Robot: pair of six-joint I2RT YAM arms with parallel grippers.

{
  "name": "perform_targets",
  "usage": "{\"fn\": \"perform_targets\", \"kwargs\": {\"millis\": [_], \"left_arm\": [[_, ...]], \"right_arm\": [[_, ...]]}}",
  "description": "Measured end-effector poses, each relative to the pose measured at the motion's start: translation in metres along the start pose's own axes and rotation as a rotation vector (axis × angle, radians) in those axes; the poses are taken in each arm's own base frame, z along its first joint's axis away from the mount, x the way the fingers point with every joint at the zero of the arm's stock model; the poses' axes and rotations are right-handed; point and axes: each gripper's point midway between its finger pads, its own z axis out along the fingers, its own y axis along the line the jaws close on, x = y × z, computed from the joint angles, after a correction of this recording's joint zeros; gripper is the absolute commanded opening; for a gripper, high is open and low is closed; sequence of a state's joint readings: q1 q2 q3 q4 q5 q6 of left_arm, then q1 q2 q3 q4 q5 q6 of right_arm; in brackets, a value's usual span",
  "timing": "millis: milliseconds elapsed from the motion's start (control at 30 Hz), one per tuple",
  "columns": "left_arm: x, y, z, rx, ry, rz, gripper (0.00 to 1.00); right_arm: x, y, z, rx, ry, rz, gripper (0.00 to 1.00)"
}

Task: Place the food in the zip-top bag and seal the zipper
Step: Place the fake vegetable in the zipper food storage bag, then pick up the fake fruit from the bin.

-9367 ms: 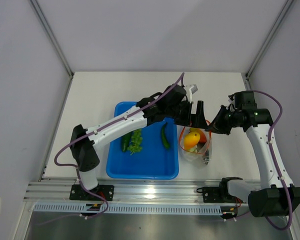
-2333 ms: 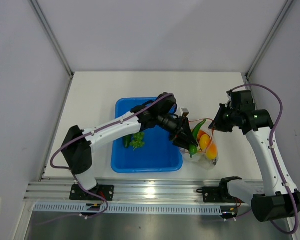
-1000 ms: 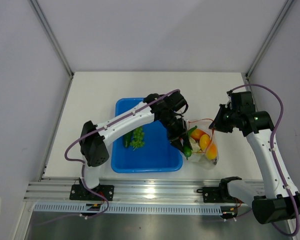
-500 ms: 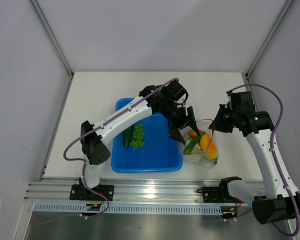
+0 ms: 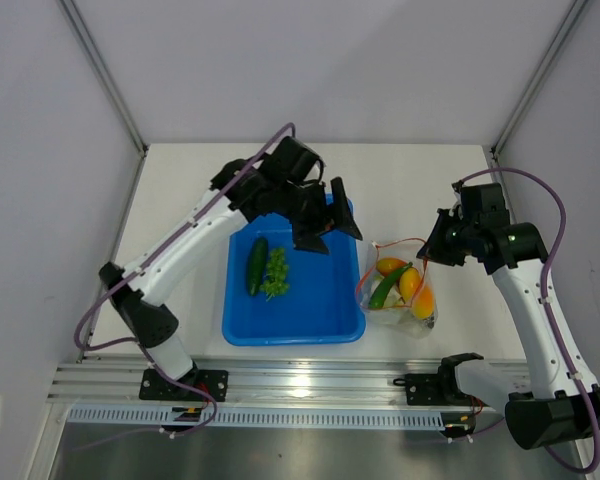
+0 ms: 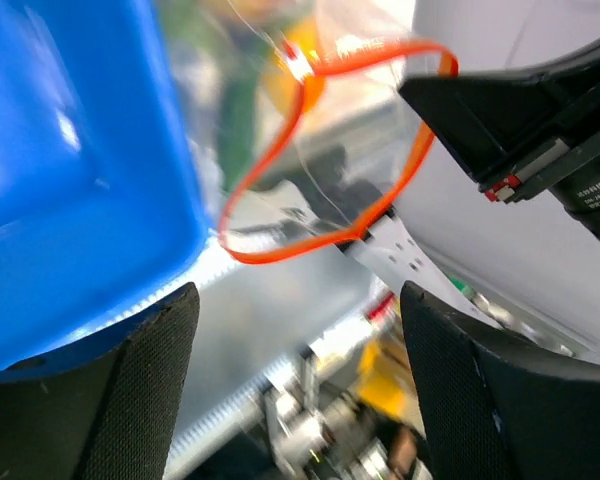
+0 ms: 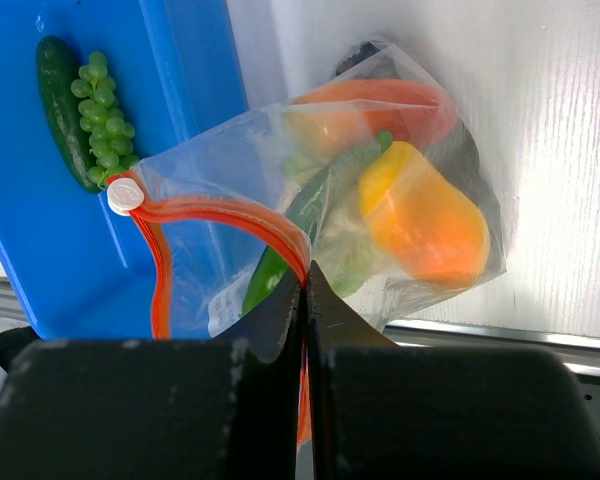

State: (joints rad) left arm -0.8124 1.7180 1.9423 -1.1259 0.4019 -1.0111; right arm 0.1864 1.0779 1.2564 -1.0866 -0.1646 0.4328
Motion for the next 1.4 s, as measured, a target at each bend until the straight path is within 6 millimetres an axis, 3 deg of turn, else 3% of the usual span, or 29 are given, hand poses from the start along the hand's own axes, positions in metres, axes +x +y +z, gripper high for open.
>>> {"fn": "perform_targets", "kwargs": {"millis": [100, 200, 500, 733, 900, 1100, 1400], "left_arm": [[-0.013, 0.014, -0.023, -0.028, -0.112, 0.054, 0.86], [-0.024, 0.04, -0.03, -0.115, -0.182, 0.085, 0.88], [-0.042, 0.161, 0.001, -0.494, -0.15, 0.06, 0.91], [-0.059, 0.222, 0.015, -0.683, -0.124, 0.033, 0.92], [-0.069, 0.255, 0.038, -0.79, -0.075, 0.045, 0.92], [-0.062, 0.291, 0.066, -0.866, 0.011, 0.038, 0.92], [-0.06, 0.302, 0.073, -0.895, 0.042, 0.024, 0.89]], "right_arm": [[0.0, 0.0, -0.001, -0.001, -0.002, 0.0, 0.0], [0.0, 0.0, -0.001, -0.002, -0.002, -0.001, 0.0], [0.001, 0.001, -0.001, -0.004, 0.001, -0.004, 0.0], [0.003, 0.001, 0.001, -0.003, 0.008, -0.004, 0.0], [0.004, 0.002, 0.001, -0.004, 0.01, -0.005, 0.0], [0.004, 0.002, 0.001, -0.005, 0.01, -0.004, 0.0], [0.006, 0.001, 0.002, -0.003, 0.016, 0.0, 0.0]]}}
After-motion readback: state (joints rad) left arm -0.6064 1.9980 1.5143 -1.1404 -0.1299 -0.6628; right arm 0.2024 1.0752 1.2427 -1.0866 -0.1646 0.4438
